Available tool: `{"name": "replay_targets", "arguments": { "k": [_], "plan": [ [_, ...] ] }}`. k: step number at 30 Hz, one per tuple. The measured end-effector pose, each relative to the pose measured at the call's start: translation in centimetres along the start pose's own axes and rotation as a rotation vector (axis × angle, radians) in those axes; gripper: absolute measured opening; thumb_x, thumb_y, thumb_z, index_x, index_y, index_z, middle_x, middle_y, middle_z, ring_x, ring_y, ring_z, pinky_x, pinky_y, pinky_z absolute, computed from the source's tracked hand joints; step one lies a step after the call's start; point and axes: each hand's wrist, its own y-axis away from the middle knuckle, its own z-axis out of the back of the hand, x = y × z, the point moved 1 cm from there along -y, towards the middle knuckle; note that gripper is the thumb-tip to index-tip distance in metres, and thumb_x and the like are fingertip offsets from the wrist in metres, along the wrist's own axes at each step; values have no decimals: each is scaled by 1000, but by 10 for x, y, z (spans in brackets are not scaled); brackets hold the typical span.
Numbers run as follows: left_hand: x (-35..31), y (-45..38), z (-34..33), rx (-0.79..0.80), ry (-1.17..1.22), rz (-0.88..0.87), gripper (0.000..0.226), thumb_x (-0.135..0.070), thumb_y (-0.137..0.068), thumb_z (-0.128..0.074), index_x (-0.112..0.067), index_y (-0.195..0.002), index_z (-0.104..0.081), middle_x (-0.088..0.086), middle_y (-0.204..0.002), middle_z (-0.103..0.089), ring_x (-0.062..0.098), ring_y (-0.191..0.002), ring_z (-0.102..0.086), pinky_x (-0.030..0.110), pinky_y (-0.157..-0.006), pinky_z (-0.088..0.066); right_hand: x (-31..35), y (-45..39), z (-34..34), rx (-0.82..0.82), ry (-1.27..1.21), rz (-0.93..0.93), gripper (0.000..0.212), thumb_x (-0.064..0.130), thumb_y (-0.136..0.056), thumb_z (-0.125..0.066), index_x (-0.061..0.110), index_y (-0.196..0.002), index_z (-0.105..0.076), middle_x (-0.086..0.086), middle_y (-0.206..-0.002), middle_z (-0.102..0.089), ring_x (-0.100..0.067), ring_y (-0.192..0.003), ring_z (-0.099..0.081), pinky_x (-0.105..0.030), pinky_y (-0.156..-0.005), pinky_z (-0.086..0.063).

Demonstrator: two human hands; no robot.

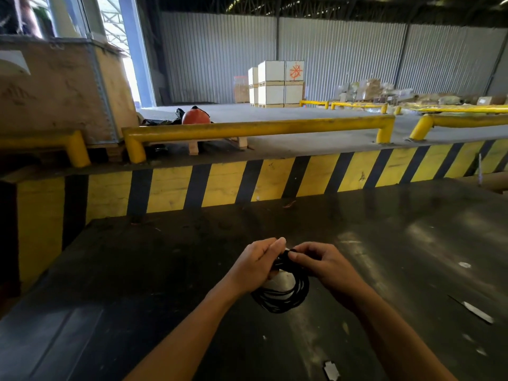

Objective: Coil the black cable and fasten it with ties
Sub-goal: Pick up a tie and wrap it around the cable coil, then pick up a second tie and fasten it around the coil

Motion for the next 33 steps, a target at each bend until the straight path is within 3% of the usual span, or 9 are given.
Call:
{"name": "replay_targets", "arguments": {
  "k": [3,7,10,12,16,20,24,29,33],
  "plan": [
    [10,0,-13,16,59,74,34,-33,-98,-37,-8,-84,-56,6,-67,-56,7,-51,-54,16,-48,-44,-15,6,9,-29,0,-24,10,16,-86,-64,14,-82,-73,-11,-85,-73,-20,-80,-68,-29,-75,-53],
    [42,10,-35,-25,258,248,32,-35,-83,-66,-17,-108,-60,5,-100,-68,15,-92,-67,32,-84,-55,-37,11,22,-225,-163,-105,14,18,-86,-64,9,-80,-73,-12,-78,-71,-21,-75,-66,-30,-69,-52],
    [67,20,-59,-54,519,448,40,-14,-79,-70,-13,-117,-57,6,-107,-65,18,-96,-66,31,-80,-55,-65,15,32,-304,-310,-248,17,17,-87,-63,2,-86,-70,-10,-78,-69,-20,-75,-63,-29,-67,-50],
    [82,24,-74,-89,626,559,40,-9,-81,-68,-10,-119,-56,10,-112,-62,24,-99,-64,39,-86,-51,-92,21,38,-329,-370,-348,18,16,-88,-62,0,-89,-69,-13,-83,-67,-21,-77,-62,-29,-67,-49],
    [105,32,-99,-245,664,756,35,-4,-83,-64,-7,-117,-56,16,-117,-61,29,-101,-64,40,-75,-58,-148,37,41,-315,-407,-552,18,15,-91,-57,0,-89,-65,-12,-82,-66,-20,-74,-59,-27,-62,-46],
    [126,47,-109,-366,517,912,35,-5,-82,-66,-12,-116,-58,12,-114,-63,25,-100,-65,46,-92,-53,-228,52,44,-313,-173,-670,20,18,-90,-59,-1,-89,-64,-6,-68,-59,-18,-63,-54,-28,-57,-41],
    [142,72,-108,-480,475,964,39,-5,-82,-67,-17,-117,-56,10,-112,-63,24,-96,-68,44,-89,-55,-290,64,42,-197,286,-724,28,25,-83,-69,8,-105,-66,-9,-97,-70,-18,-82,-63,-26,-65,-45],
    [143,91,-113,-529,520,928,48,0,-83,-64,-28,-121,-55,14,-113,-61,27,-91,-67,43,-85,-57,-307,67,40,-61,575,-613,27,34,-82,-65,17,-103,-68,-7,-103,-66,-18,-86,-64,-27,-73,-46],
    [137,85,-117,-482,442,856,42,2,-85,-60,-21,-121,-61,11,-112,-61,23,-93,-64,38,-86,-56,-292,59,43,31,535,-663,9,27,-86,-63,21,-86,-68,-2,-84,-67,-8,-70,-58,-26,-63,-44]
  ]
}}
